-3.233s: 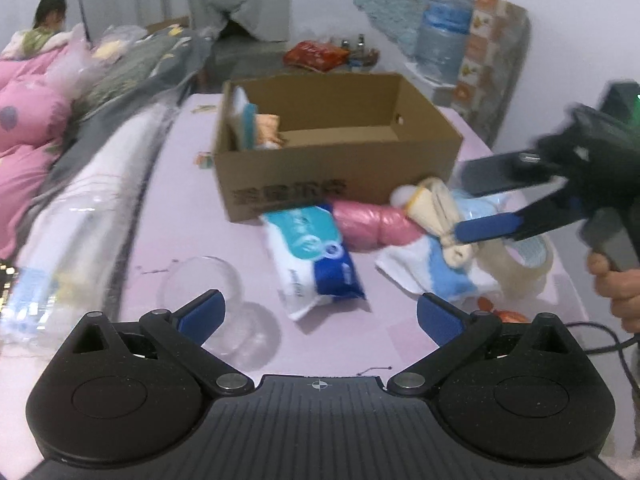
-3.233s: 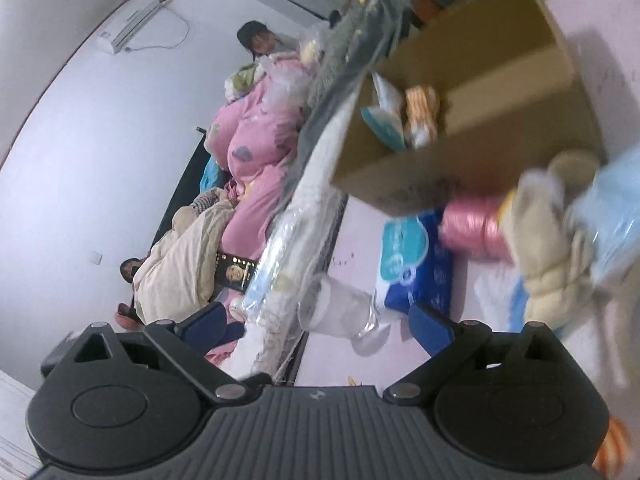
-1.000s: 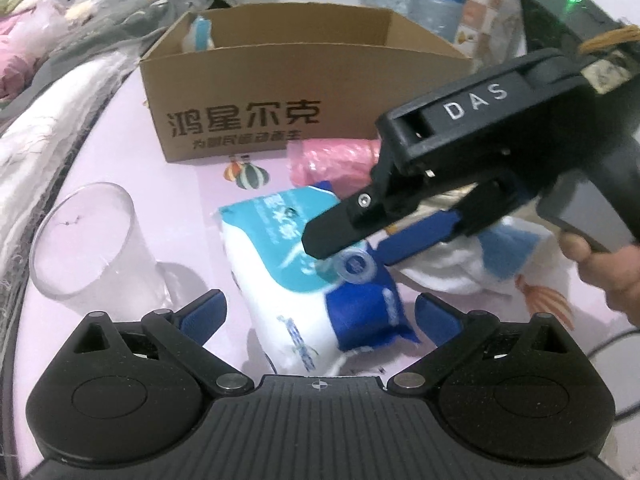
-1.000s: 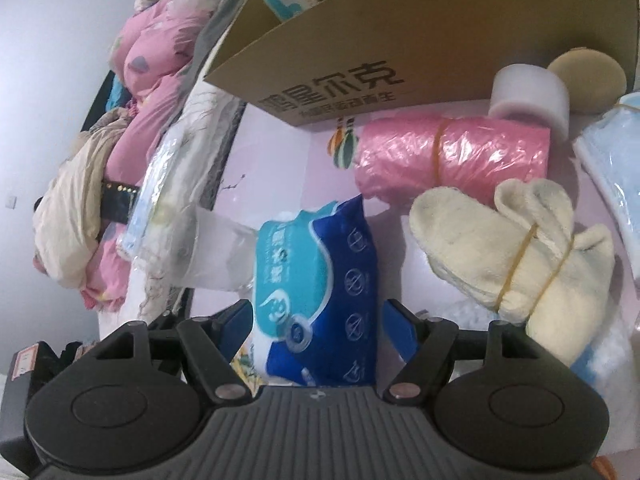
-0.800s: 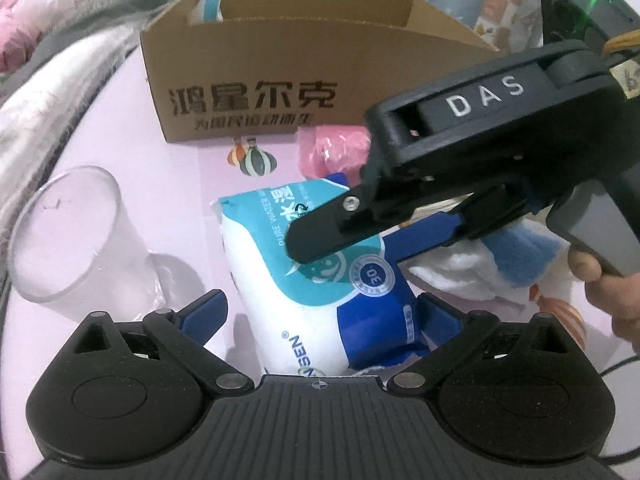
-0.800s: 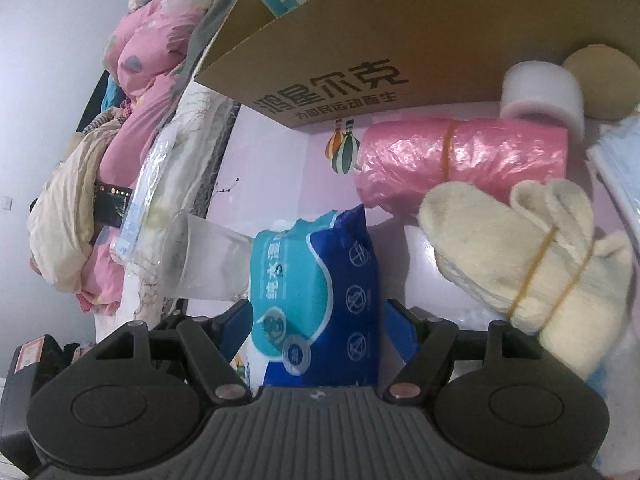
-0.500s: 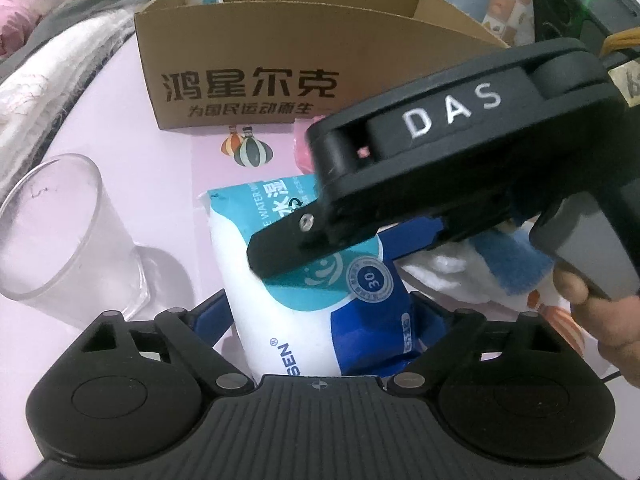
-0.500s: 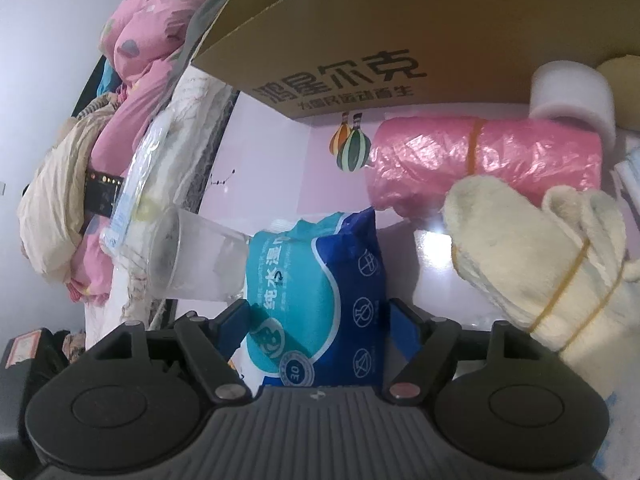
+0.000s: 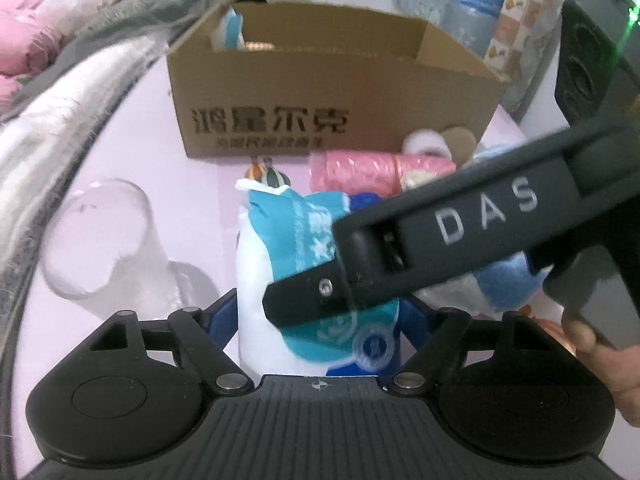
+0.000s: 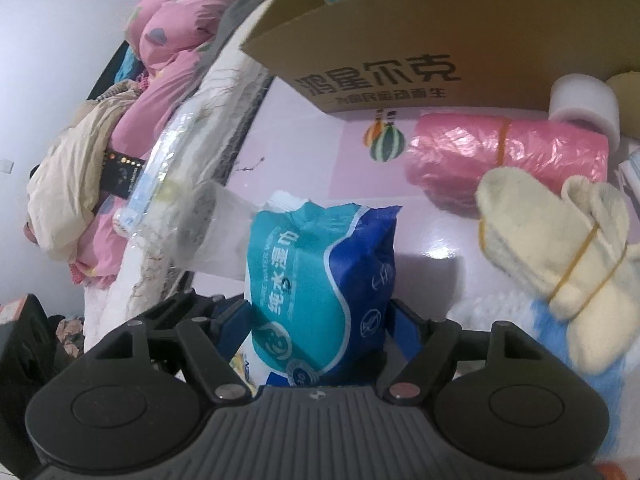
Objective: Organize soft objects
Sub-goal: 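Close the left gripper on the wet-wipe pack below the right gripper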
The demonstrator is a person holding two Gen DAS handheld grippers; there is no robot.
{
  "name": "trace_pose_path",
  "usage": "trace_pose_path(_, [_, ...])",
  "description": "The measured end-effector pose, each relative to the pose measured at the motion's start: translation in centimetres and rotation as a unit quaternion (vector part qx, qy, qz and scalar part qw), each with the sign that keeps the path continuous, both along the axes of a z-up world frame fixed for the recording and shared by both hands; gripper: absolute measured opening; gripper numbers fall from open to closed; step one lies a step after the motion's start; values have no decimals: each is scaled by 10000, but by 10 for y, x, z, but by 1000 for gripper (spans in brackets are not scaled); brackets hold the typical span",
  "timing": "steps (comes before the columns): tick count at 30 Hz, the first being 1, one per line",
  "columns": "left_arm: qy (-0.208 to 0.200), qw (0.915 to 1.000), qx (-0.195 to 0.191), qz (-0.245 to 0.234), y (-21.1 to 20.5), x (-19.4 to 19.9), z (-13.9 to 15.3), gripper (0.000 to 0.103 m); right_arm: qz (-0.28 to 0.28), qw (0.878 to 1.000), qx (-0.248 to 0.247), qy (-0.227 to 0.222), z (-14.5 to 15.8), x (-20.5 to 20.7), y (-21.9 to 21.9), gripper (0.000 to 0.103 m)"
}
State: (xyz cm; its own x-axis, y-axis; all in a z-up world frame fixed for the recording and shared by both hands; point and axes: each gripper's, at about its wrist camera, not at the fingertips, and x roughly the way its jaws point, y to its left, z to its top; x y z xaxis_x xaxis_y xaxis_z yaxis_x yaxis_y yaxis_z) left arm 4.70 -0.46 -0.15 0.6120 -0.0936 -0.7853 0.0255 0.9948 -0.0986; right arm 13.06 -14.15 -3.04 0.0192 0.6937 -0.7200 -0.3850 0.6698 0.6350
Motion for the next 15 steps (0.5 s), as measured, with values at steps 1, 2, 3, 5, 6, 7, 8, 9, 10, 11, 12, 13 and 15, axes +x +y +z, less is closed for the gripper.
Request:
trace_pose_path(1, [-17,10000,43,-5,-1,-1,1,80,4,10000,20,-33,3,-3,0,63])
trace_pose_path(2, [1,10000,78,-8,-2,-2,1,80,16,9999,42,-98,6,-6,1,62])
trace_pose_path(3, [34,10000,92,-12,-3,-1,-1,80,9,9999,53,-138,8,-8,1,62])
trace_pose_path(5, [147,9999,76,-2,-3,2,-8,80,-33,9999,56,-153,9,-9,0,61])
trace_pose_path(6, [248,9997,-3,45,0,5,-12,80,-65,9999,48,-144,7,-8,-1,59])
trace_pose_path(7, [270,9996,-89,82,2,5,-14,80,-106,9999,46,-125,5,-7,-1,58])
trace_pose_path(8, [284,9994,-163,99,5,5,-15,80,-155,9998,65,-83,2,-5,-2,58])
trace_pose_path(9, [304,9992,-217,126,7,6,-15,80,-202,9997,97,-16,-2,-3,-3,58])
trace_pose_path(10, [323,9990,-265,155,9,6,-16,80,-220,9997,112,15,-4,-1,-5,58])
trace_pose_path(11, [352,9987,-325,163,12,6,-16,81,-239,9996,150,37,-7,0,-5,58])
trace_pose_path(12, [371,9985,-385,150,15,6,-16,81,-230,9996,180,39,-8,0,-5,58])
trace_pose_path(13, [385,9981,-455,130,18,6,-17,82,-211,9996,194,25,-8,-1,-5,57])
trace_pose_path(15, [443,9971,-607,96,24,5,-19,83,-238,9995,213,65,-10,-1,-5,58])
